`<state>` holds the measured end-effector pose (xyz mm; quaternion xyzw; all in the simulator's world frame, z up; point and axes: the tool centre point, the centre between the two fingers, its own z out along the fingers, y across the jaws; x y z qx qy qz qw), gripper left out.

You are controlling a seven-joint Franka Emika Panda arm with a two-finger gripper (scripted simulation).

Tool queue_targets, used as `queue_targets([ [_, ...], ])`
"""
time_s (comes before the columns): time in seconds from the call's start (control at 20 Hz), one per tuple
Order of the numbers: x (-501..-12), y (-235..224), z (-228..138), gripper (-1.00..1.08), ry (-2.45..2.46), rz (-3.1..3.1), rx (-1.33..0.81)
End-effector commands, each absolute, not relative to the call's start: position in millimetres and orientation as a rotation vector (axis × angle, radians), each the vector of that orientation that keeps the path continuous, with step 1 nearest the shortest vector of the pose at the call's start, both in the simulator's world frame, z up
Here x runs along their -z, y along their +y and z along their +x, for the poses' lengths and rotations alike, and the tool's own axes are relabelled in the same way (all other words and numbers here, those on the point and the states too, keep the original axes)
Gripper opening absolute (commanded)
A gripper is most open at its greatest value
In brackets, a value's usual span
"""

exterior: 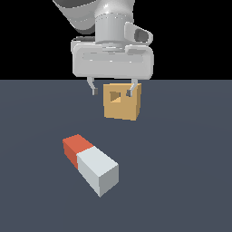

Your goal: Insert the peg into the horizontal hole in a box.

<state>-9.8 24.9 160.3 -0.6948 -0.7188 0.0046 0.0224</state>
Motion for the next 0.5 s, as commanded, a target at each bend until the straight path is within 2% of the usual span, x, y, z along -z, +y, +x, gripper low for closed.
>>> queue_targets([
  [0.0, -160.3, 24.8, -9.8, 1.0, -2.226, -2.152, -0.014],
  [0.45, -155.0, 17.5, -14.7, 1.0, -2.275, -2.104, -0.014],
])
